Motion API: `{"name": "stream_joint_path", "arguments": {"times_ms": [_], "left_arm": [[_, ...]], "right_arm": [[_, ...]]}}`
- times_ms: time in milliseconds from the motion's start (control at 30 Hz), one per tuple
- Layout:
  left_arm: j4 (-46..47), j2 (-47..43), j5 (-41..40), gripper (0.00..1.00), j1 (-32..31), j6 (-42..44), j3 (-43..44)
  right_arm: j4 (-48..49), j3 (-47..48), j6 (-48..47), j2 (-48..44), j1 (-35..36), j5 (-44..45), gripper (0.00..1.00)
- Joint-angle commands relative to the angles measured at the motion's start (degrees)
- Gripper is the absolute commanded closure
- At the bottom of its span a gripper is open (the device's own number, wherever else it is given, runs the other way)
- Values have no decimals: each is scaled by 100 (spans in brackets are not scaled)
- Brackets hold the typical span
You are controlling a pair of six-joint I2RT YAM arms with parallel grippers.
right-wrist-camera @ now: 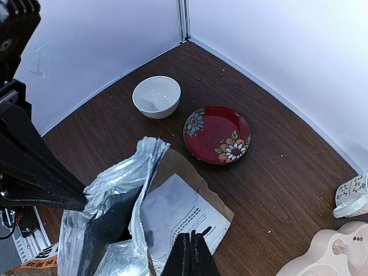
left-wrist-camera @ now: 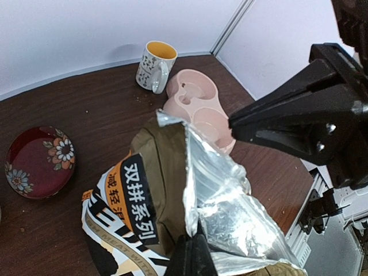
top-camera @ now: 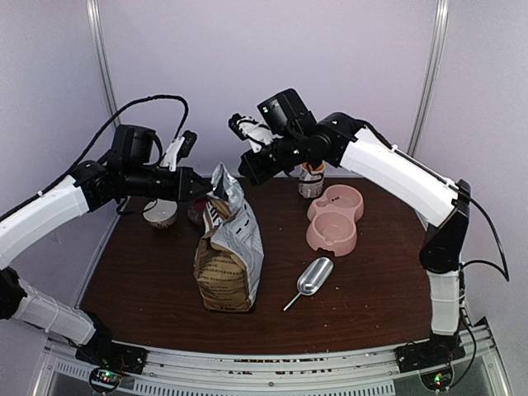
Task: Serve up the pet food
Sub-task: Open the seal of the pet food bag.
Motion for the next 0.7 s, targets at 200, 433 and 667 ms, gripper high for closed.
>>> {"name": "stream_joint_path", "arguments": {"times_ms": [200,433,667], "left_arm": [[-1051,77,-630,100,-33,541,691],[-1786,-26,-1069,100,-18,946,1110],[-2394,-185,-1629,100,-25,1232,1293]], "right_arm": [[-540,693,-208,-302,-23,679,100],[-855,729,-240,-437,-145,908,100],[-965,725,-236,-529,-178,1005,100]]}}
